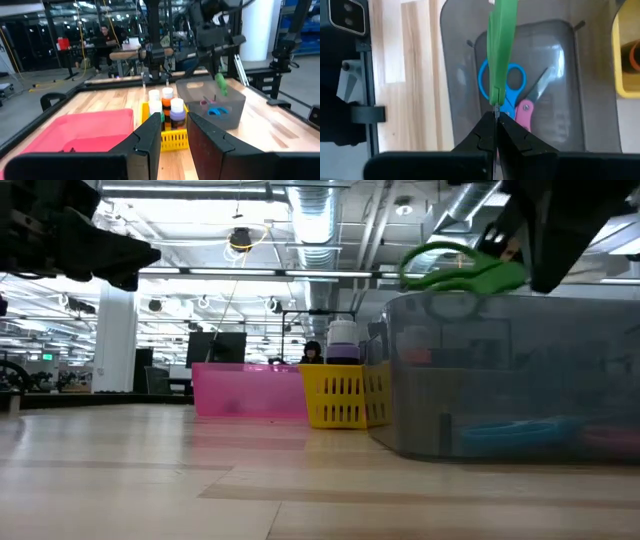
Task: Pick & Place Paint Supplies
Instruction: Put the green scissors into the black bin
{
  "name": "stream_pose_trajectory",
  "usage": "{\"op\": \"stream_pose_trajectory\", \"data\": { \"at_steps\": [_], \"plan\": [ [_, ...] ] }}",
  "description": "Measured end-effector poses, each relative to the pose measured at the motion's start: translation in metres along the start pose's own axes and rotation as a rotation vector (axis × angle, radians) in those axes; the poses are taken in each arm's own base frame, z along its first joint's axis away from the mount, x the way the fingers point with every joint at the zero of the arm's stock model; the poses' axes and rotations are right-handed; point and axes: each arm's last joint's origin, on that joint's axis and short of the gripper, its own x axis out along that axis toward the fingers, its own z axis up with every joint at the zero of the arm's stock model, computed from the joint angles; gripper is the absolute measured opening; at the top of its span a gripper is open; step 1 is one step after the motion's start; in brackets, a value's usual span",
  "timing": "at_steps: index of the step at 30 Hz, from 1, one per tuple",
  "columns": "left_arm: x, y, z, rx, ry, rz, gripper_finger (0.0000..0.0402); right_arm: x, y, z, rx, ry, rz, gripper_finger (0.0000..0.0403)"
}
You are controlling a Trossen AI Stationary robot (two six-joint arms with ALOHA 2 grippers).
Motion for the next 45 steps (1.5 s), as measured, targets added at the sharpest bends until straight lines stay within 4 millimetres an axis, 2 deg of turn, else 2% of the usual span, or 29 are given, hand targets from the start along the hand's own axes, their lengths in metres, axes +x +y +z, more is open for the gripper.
{"op": "stream_pose_trajectory", "data": {
  "at_steps": [10,19,25,35,45],
  "plan": [
    [0.004,-0.001,-0.005,0.005,0.059,-0.008,0.0085,0.02,-0.014,-0.004,-0.032,-0.03,0.036,0.0],
    [0.007,-0.002,-0.009,0.009,0.107,-0.013,0.0085,0.041,-0.026,-0.021,-0.012,-0.038,0.036,0.0],
    [0.009,-0.002,-0.011,0.011,0.133,-0.019,0.0085,0.045,-0.035,-0.028,-0.018,-0.02,0.019,0.0],
    [0.01,-0.002,-0.013,0.012,0.151,-0.02,0.0085,0.037,-0.053,-0.043,0.012,-0.135,0.069,0.0],
    [0.011,-0.002,-0.013,0.013,0.154,-0.017,0.0085,0.043,-0.054,-0.046,0.008,-0.144,0.101,0.0]
  ]
}}
